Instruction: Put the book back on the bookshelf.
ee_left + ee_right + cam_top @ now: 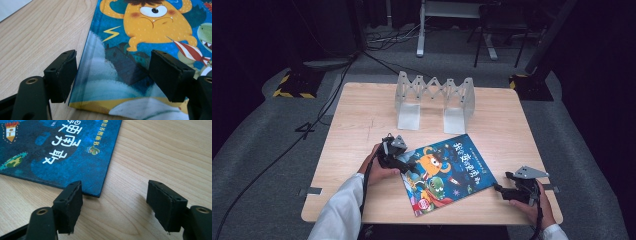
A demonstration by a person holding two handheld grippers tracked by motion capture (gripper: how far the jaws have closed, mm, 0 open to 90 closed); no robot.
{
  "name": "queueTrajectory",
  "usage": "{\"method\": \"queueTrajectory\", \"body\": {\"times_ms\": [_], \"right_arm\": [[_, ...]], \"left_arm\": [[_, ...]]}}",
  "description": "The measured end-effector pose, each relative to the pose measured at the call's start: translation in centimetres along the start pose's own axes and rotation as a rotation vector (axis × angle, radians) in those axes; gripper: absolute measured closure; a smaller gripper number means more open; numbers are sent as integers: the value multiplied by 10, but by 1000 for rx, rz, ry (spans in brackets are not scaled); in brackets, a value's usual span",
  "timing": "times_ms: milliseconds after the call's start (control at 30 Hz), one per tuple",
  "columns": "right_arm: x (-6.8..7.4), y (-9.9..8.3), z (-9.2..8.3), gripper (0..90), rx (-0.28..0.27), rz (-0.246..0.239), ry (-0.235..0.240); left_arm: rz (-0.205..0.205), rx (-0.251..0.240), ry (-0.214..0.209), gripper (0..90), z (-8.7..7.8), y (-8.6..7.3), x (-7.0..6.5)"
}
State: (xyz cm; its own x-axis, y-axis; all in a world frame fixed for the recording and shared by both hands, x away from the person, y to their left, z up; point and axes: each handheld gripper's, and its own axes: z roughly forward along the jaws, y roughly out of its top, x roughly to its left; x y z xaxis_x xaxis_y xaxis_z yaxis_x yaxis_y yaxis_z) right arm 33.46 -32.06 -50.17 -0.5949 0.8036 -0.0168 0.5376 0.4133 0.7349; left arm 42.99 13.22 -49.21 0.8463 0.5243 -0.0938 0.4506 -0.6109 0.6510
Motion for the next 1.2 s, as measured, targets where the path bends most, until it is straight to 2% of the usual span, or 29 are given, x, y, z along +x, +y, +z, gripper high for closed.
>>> {"method": "queueTrajectory", "body": {"times_ms": [100, 167, 367, 467, 667, 733, 767, 833, 933, 1000, 1033, 1067, 1200], "right_arm": [[-1, 1, 0, 286, 6, 2, 6], [-1, 1, 1, 287, 8, 0, 9], [5, 8, 8, 298, 9, -27, 18], [9, 15, 12, 298, 15, -46, -9], [13, 27, 24, 303, 19, -47, -36], [13, 30, 27, 309, 19, -51, -43], [13, 36, 34, 324, 12, -49, -58], [12, 42, 40, 328, 10, -49, -58], [9, 50, 49, 328, 14, -39, -53], [7, 56, 55, 332, 12, -34, -55], [7, 58, 58, 343, 7, -31, -58], [7, 60, 61, 342, 5, -30, -57], [8, 62, 64, 338, 9, -30, -41]], "left_arm": [[-15, 12, -31, 238, -3, -5, 2], [-10, 17, -39, 241, -5, -7, 2], [7, 17, -46, 241, -20, -27, -16], [10, 7, -56, 241, -29, -40, -23], [13, -17, -55, 239, -43, -62, -38], [15, -13, -57, 238, -45, -64, -39], [21, -1, -59, 237, -49, -68, -42], [21, 4, -61, 237, -52, -71, -46], [24, 4, -59, 230, -55, -76, -51], [59, 16, -46, 223, -56, -79, -56], [59, 16, -46, 219, -56, -79, -56], [77, 25, -26, 215, -56, -80, -62], [73, 12, -8, 212, -57, -83, -68]]}}
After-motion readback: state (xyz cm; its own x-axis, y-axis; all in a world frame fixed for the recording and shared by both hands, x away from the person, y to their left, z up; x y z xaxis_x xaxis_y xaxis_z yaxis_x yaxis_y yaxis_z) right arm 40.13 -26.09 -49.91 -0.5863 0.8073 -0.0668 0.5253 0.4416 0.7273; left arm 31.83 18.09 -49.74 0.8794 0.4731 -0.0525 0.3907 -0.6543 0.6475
